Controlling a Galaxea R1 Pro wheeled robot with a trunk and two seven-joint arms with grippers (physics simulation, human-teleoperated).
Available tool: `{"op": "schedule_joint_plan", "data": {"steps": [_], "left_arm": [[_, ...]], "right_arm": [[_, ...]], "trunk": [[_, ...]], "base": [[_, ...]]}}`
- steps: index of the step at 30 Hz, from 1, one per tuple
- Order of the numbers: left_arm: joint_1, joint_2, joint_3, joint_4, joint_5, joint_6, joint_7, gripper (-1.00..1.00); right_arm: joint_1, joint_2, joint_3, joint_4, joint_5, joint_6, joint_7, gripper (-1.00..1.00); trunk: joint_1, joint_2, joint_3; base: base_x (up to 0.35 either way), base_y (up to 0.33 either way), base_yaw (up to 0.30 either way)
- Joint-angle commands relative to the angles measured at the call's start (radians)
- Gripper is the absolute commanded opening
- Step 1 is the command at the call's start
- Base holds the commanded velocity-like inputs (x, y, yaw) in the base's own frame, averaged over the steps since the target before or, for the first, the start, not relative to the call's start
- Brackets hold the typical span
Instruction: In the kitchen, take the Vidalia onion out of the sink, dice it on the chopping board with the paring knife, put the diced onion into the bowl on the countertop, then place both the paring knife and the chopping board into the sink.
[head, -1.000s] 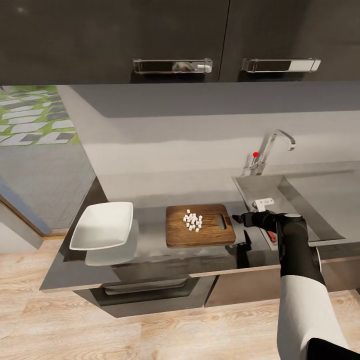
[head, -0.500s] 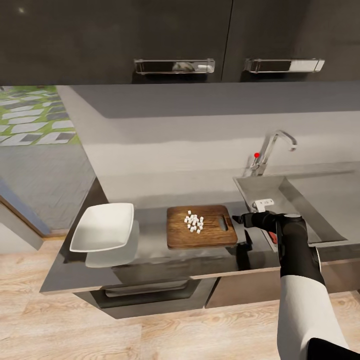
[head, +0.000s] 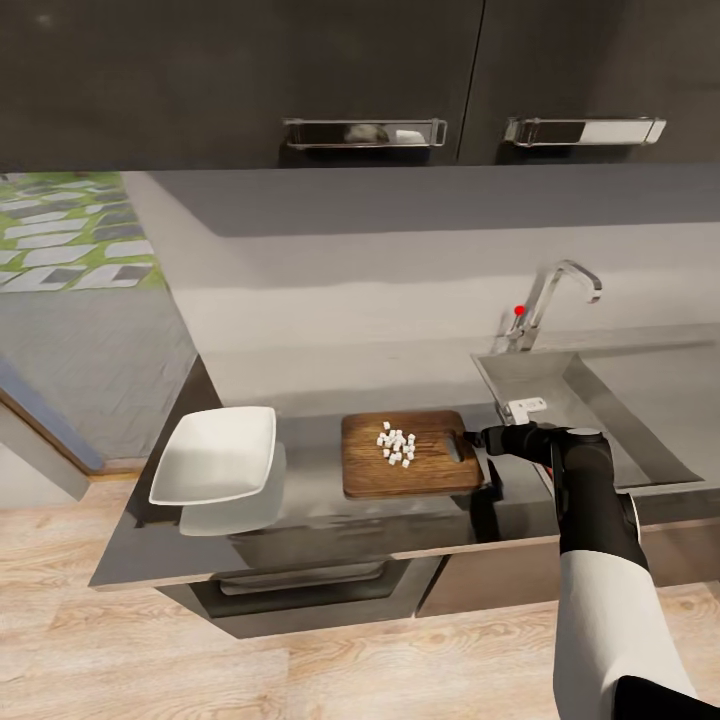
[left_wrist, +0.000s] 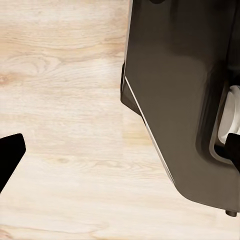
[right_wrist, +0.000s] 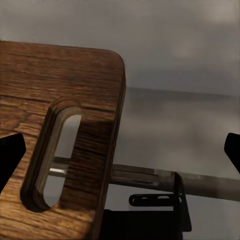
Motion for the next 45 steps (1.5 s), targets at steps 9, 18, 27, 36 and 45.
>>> {"op": "schedule_joint_plan", "data": {"steps": [9, 18, 27, 36, 45], "left_arm": [[0.001, 0.0, -0.002, -0.002, 0.006, -0.001, 0.0, 1.0], [0.001, 0.0, -0.002, -0.002, 0.006, -0.001, 0.0, 1.0], [0.001, 0.0, -0.002, -0.002, 0.006, -0.001, 0.0, 1.0], [0.001, 0.0, -0.002, -0.002, 0.006, 0.0, 0.0, 1.0], [0.001, 0.0, -0.002, 0.001, 0.006, 0.0, 0.0, 1.0]], "right_arm": [[-0.001, 0.001, -0.003, 0.002, 0.009, 0.0, 0.01, 1.0], [-0.001, -0.002, -0.004, 0.037, 0.011, -0.002, 0.005, 1.0], [-0.001, -0.002, -0.004, 0.037, 0.011, 0.004, 0.004, 1.0], [-0.001, -0.004, -0.004, 0.036, 0.013, -0.001, 0.005, 1.0], [-0.001, -0.005, -0.005, 0.036, 0.013, 0.0, 0.006, 1.0]], "trunk": [[0.001, -0.002, -0.002], [0.001, -0.002, -0.002], [0.001, -0.002, -0.002], [0.001, -0.002, -0.002], [0.001, -0.002, -0.004]], "base": [[0.0, 0.003, 0.0], [0.0, 0.0, 0.0], [0.0, 0.0, 0.0], [0.0, 0.0, 0.0], [0.0, 0.0, 0.0]]}}
